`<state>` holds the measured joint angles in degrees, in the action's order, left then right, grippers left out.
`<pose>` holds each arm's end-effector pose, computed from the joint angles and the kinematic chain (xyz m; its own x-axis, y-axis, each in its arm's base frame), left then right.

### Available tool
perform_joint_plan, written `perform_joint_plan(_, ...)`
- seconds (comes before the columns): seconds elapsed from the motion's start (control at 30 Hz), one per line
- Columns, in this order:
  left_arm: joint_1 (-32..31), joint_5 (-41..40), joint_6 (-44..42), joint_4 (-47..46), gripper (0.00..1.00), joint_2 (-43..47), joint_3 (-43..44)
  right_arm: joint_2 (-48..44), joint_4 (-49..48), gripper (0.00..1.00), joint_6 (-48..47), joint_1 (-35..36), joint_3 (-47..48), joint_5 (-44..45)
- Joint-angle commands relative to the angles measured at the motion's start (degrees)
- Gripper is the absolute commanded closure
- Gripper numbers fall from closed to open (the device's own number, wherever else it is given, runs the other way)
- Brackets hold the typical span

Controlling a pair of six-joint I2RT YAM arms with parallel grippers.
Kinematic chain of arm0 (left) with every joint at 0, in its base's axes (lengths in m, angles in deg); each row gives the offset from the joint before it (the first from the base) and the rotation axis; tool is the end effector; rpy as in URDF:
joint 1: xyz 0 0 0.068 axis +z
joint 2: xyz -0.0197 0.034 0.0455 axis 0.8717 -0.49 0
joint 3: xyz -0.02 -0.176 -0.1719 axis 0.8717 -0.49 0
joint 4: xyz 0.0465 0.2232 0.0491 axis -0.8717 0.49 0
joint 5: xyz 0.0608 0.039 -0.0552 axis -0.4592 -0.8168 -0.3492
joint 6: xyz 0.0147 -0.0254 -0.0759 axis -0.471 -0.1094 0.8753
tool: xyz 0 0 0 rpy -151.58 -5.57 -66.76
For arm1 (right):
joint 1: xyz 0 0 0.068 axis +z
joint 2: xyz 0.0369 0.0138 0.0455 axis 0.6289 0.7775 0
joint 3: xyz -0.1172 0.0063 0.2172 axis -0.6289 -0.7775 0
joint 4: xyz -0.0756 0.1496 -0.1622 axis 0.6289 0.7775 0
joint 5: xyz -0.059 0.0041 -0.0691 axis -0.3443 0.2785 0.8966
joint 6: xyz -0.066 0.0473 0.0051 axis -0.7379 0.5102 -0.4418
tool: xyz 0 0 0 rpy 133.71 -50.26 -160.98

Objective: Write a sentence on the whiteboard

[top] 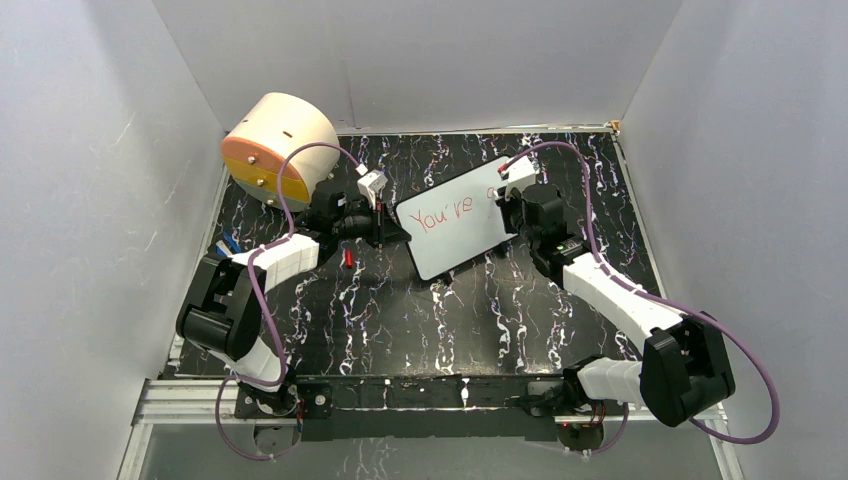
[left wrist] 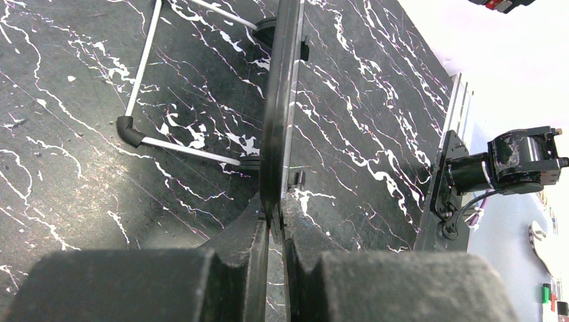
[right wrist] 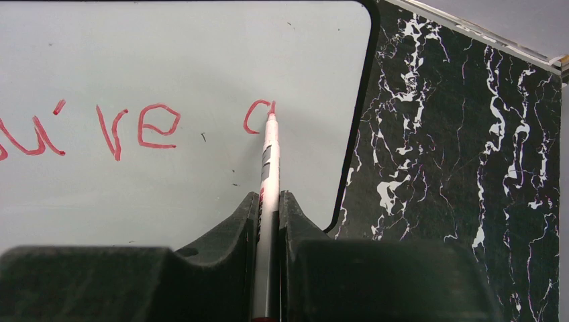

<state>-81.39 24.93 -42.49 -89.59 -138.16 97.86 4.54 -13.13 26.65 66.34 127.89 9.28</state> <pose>0.3000 -0.1678 0.2046 -0.5439 0.0092 -0.8391 0.7593 0.4310 -0.4875 0.2723 0.1229 0.2568 -0.2338 -0.2406 -0.9420 -0.2820 0.9440 -0.1711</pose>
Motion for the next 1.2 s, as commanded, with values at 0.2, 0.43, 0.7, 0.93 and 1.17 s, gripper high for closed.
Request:
perform_joint_plan(0.2,0.09,-0.41,-1.91,2.54,1.0,0.96,0.64,-0.49,0.67,1.0,0.33,-0.29,0.25,0.53)
perform_joint_plan(0.43,0.09,-0.67,-1.95,2.67,1.0,1.11,0.58,-0.49,1.28,1.0,0.37,-0.26,0.25,1.21)
perform_joint_plan(0.7,0.08,-0.58,-1.77,2.49,1.0,1.15,0.6,-0.71,0.83,1.0,0.3,-0.29,-0.23,2.51)
perform_joint_plan(0.93,0.07,-0.65,-1.78,2.63,1.0,1.28,0.58,-0.84,-0.03,1.0,0.19,-0.32,-0.03,3.42)
perform_joint_plan(1.17,0.08,-1.06,-1.78,2.69,1.0,1.28,0.62,-3.25,-0.17,1.0,0.73,-0.26,-1.11,2.55)
